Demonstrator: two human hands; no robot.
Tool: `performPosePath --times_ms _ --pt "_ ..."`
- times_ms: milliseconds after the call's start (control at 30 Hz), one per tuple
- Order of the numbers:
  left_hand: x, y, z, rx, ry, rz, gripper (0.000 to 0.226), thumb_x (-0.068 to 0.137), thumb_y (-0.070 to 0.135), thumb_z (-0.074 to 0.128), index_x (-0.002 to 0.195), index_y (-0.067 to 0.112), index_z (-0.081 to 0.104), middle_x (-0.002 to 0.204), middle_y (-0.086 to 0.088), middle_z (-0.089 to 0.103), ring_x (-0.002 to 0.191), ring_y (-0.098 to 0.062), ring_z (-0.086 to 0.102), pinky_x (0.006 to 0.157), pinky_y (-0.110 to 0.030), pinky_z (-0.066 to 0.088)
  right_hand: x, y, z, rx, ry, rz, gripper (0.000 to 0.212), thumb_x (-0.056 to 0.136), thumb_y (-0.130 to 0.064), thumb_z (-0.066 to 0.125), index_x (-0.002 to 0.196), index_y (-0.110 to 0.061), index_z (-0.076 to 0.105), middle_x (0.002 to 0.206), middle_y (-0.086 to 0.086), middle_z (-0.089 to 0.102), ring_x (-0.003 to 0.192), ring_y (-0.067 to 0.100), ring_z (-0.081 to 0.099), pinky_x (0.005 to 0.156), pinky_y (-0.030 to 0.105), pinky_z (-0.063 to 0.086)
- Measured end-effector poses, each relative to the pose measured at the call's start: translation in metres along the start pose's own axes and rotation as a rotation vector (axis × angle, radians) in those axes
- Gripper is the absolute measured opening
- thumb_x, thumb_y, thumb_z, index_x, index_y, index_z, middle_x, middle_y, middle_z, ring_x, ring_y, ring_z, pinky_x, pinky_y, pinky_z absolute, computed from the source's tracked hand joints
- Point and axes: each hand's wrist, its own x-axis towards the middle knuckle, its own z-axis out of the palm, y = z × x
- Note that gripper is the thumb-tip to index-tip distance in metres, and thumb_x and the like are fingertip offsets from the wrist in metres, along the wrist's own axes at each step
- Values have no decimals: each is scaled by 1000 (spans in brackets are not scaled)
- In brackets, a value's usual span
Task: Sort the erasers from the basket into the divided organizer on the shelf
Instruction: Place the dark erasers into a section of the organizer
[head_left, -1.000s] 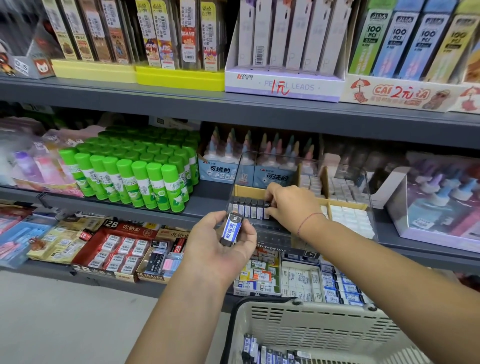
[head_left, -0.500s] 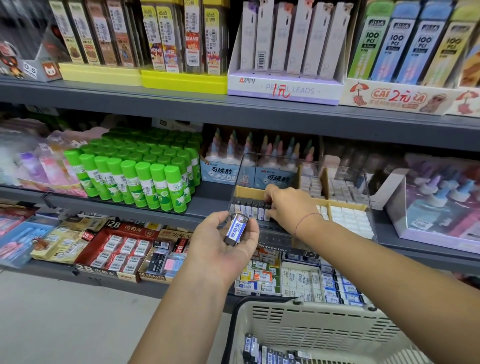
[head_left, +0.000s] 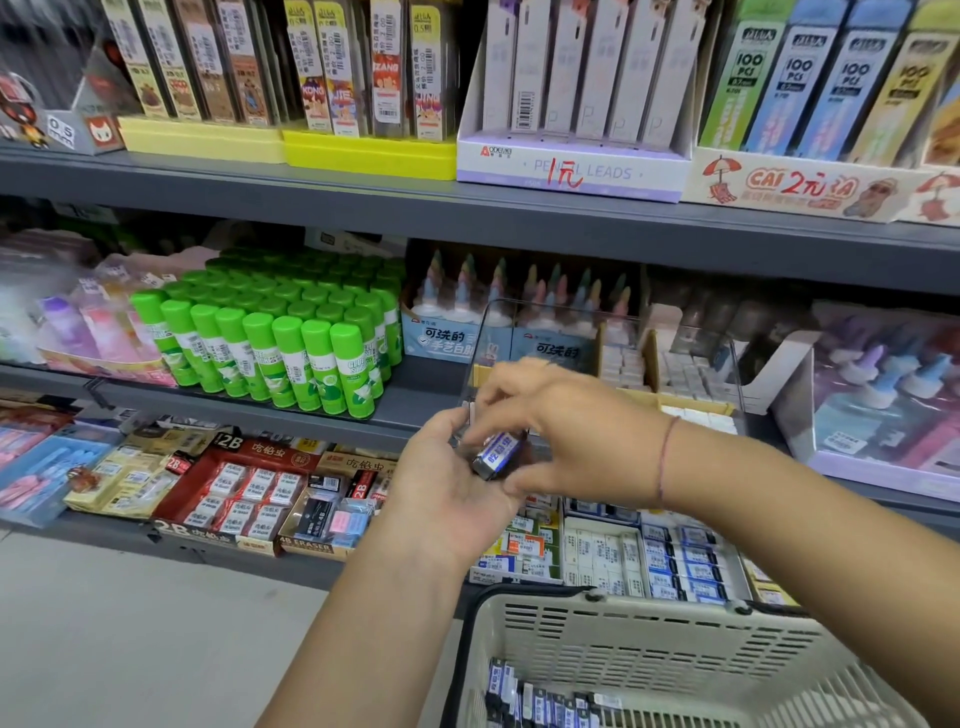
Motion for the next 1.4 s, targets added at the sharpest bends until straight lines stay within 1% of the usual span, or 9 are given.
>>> performPosePath --times_ms 100,233,333,400,500,700,933,1100,1400 --pt "-4 -3 5 -14 -5 -7 34 99 29 43 99 -2 58 68 -17 66 55 -23 64 42 -24 47 1 2 5 -79 -22 21 32 77 -21 72 109 -24 69 108 -4 55 102 14 50 87 36 44" --pt "-4 -6 7 -31 -34 -36 40 101 31 40 98 -6 57 72 -19 67 54 -25 65 42 -23 49 -5 7 3 -65 10 41 24 81 -28 69 105 -26 68 104 -9 56 95 9 53 82 30 44" --pt "1 -7 5 -95 12 -29 37 101 27 43 101 -7 56 90 -23 67 76 -27 67 63 -34 59 -9 11 -3 126 109 101 15 80 -28 74 92 -24 67 88 -13 58 70 3 53 69 20 44" --pt "3 -6 3 -124 61 -14 32 99 23 46 109 -6 56 110 -21 62 95 -28 61 78 -37 55 -12 22 -10 355 192 209 15 79 -21 75 88 -24 63 76 -14 61 61 3 53 62 16 46" --pt "6 -5 0 -115 118 6 31 97 16 51 120 -5 54 121 -20 57 103 -30 58 73 -38 54 -14 51 -17 537 307 347 18 81 -12 72 92 -19 60 73 -7 63 59 8 55 62 18 48" --pt "5 -4 0 -102 150 18 35 96 13 52 126 -5 51 127 -19 55 98 -30 58 69 -38 52 -5 89 10 47 118 527 22 79 -17 74 100 -19 68 91 -3 69 79 10 64 85 28 52" --pt "4 -3 2 -98 161 29 30 95 12 53 119 -7 52 130 -21 53 107 -32 57 72 -39 52 12 88 31 -353 60 440 29 84 -37 66 111 -27 61 114 -7 63 109 17 56 93 31 37" --pt "2 -1 2 -110 159 27 30 95 11 52 118 -7 52 130 -22 53 109 -31 56 73 -40 52 15 81 39 -480 39 392 21 85 -37 64 103 -27 61 108 -7 58 110 18 51 95 34 25" --pt "4 -1 0 -96 137 25 28 96 6 51 118 -11 53 124 -25 55 103 -32 58 71 -40 53 18 82 45 -509 74 406 11 87 -34 62 96 -28 62 103 -7 57 105 20 52 97 36 25"
